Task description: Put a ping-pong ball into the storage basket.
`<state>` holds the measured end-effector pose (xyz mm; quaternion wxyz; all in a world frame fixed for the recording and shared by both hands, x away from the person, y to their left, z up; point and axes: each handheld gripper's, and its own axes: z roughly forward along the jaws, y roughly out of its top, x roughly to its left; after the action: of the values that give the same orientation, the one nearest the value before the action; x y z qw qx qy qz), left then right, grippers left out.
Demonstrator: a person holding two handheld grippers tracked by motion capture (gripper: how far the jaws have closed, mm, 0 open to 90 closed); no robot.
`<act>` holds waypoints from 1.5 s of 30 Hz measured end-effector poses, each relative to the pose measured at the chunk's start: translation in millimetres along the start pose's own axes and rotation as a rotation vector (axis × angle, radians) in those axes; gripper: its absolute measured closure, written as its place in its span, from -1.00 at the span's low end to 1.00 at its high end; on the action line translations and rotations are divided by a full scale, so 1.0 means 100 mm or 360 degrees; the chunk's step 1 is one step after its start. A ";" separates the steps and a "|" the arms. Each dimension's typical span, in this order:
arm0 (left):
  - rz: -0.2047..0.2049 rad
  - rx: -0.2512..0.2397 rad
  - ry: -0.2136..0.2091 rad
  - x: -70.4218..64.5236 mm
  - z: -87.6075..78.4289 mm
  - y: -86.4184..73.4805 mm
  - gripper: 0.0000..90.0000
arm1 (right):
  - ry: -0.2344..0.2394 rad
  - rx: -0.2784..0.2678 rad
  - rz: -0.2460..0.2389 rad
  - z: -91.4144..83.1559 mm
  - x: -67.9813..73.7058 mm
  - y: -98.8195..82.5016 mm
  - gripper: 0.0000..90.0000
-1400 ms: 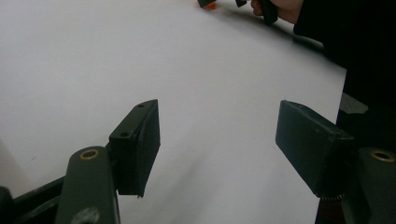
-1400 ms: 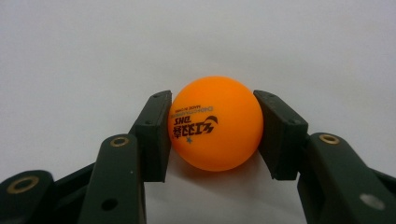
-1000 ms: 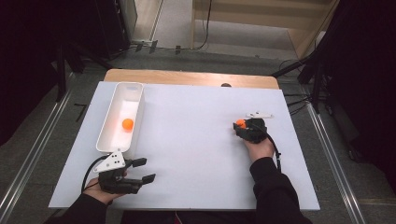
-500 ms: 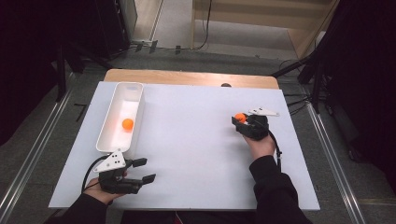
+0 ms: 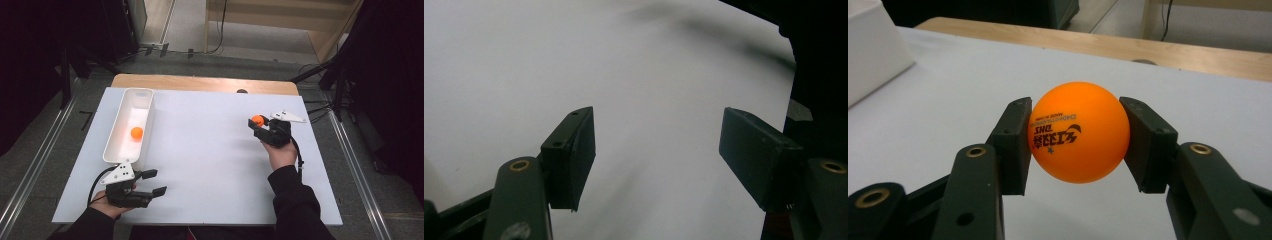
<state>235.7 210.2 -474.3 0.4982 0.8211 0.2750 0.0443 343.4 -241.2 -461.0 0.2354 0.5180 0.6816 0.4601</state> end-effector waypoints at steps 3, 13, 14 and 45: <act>-0.0005 -0.0002 0.0000 0.00 0.00 0.00 -0.30 | 0.0016 -0.0028 -0.0009 -0.03 0.01 0.03 0.07; -0.0006 -0.0005 0.0007 0.00 -0.01 0.00 -0.30 | 0.0065 -0.0024 -0.0005 -0.02 0.04 0.03 0.08; -0.0005 -0.0004 0.0008 0.00 -0.01 0.00 -0.30 | 0.0073 -0.0027 -0.0007 -0.02 0.04 0.03 0.07; 0.0011 -0.0060 0.0079 0.04 -0.05 -0.01 -0.30 | 0.0300 0.0042 -0.0101 0.14 0.46 0.04 0.08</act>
<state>237.0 216.5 -473.8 0.5064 0.8112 0.2836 0.0715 340.4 -192.7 -456.9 0.1778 0.4536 0.7229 0.4900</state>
